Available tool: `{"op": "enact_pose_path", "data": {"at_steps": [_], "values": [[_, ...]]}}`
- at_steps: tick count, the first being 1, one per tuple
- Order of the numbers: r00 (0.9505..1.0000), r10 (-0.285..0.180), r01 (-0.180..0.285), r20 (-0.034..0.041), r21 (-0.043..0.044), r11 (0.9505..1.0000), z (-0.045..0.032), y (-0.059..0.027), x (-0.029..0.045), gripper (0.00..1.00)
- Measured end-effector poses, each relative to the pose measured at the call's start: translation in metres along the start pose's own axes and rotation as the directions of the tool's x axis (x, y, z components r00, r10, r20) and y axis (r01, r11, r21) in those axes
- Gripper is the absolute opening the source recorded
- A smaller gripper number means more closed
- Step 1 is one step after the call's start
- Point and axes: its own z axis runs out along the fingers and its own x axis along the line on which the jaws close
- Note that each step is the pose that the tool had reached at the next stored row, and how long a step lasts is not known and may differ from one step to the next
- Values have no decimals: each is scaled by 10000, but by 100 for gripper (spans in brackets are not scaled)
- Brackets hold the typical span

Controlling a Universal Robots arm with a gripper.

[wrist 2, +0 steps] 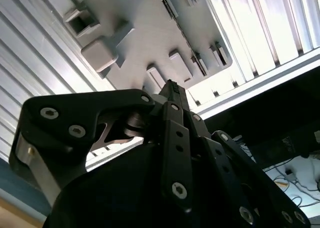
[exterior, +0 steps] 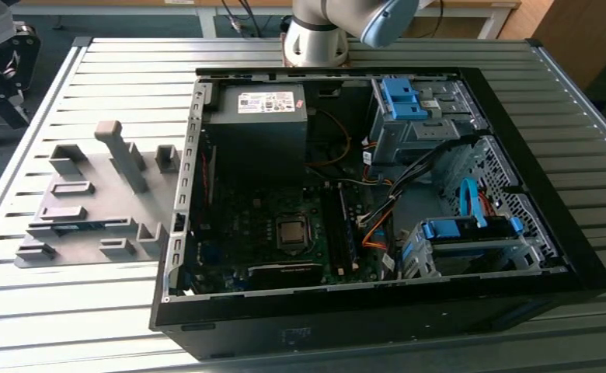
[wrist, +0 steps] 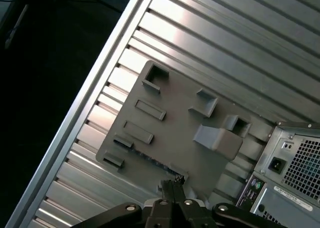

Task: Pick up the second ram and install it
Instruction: 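Pick up the second ram and move it above second insertion slot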

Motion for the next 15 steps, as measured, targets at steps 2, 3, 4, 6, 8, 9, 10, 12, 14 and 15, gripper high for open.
{"op": "enact_pose_path", "data": {"at_steps": [2, 3, 4, 6, 8, 9, 10, 12, 14, 15], "values": [[9997, -242, 242, -27, 26, 9997, 0, 0, 0, 11], [9956, -933, 935, -127, 127, 9955, 4, 0, 1, 11], [9942, -1072, 1074, -131, 125, 9941, 5, 0, 1, 11], [9902, -1392, 1394, -143, 117, 9902, 7, 1, 1, 11], [9852, -1706, 1707, -153, 108, 9853, 9, 1, 1, 11], [9824, -1862, 1864, -158, 104, 9824, 10, 1, 1, 11], [9793, -2019, 2021, -162, 99, 9793, 12, 1, 2, 11], [9729, -2307, 2309, -171, 92, 9729, 13, 1, 2, 11], [9713, -2374, 2376, -174, 90, 9713, 13, 1, 3, 11], [9712, -2375, 2377, -173, 90, 9713, 14, 1, 2, 11]]}}
